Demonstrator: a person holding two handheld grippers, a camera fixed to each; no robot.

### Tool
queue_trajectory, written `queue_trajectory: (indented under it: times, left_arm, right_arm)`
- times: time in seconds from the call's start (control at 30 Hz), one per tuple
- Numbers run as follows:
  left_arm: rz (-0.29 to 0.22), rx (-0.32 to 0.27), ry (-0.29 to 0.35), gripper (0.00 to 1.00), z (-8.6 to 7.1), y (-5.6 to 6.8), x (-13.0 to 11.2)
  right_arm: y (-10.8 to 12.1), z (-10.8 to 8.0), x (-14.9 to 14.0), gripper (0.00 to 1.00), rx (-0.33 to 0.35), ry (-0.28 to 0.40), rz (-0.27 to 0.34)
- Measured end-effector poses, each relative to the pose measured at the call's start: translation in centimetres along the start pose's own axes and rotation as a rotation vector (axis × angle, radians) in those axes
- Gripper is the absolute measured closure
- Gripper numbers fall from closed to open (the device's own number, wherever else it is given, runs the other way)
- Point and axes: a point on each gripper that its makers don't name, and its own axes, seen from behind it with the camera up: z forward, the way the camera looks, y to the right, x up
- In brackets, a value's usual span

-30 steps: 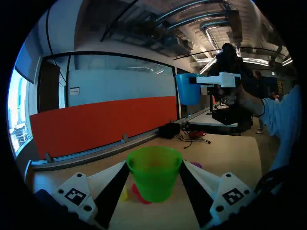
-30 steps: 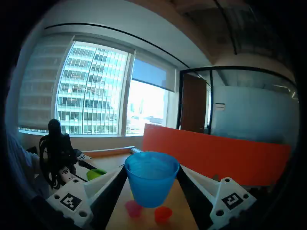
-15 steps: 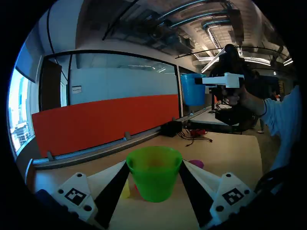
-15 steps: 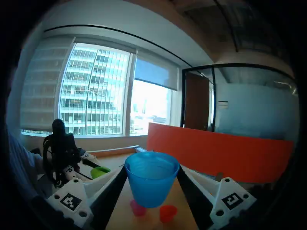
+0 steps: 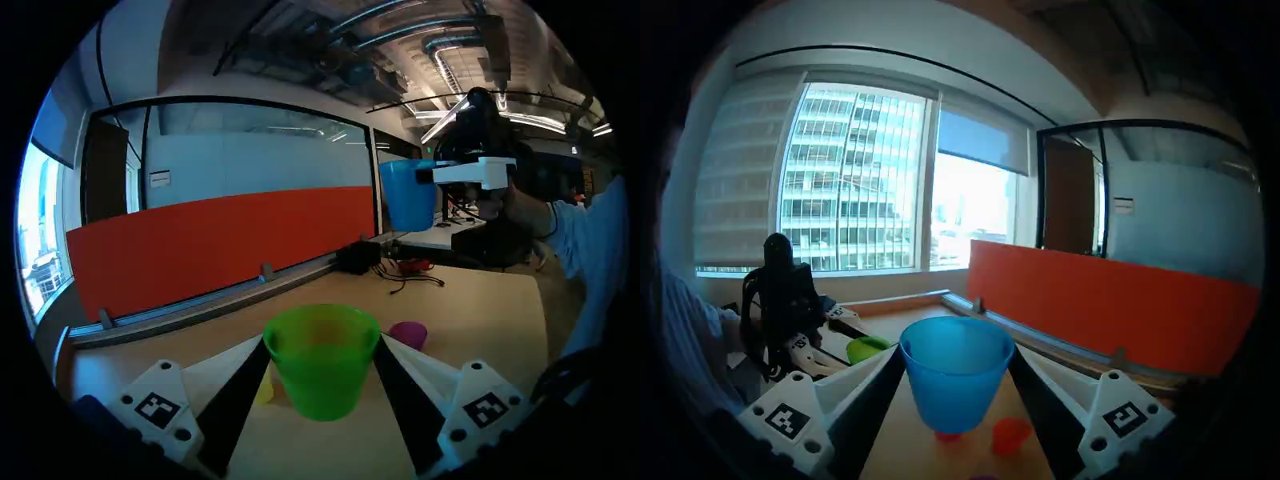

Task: Pour water

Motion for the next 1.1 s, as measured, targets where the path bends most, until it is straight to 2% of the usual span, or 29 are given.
queue_trajectory:
  times: [0.2,0.67,1.1]
  left_arm:
    - [0.002,-0.001,-0.035,0.13,0.1,-0.1,-1.2]
    - [-0.001,-0.001,-0.106,0.13,0.0,-0.5,-3.7]
    - [-0.012,0.0,-0.153,0.13,0.1,-1.1,-5.6]
  right_arm:
    - [-0.7,0.4,-1.6,0.08,0.035,-0.033,0.013]
    - [-2.9,1.2,-6.2,0.08,0.119,-0.143,-0.013]
    - [-3.0,1.9,-9.9,0.08,0.157,-0.255,-0.022]
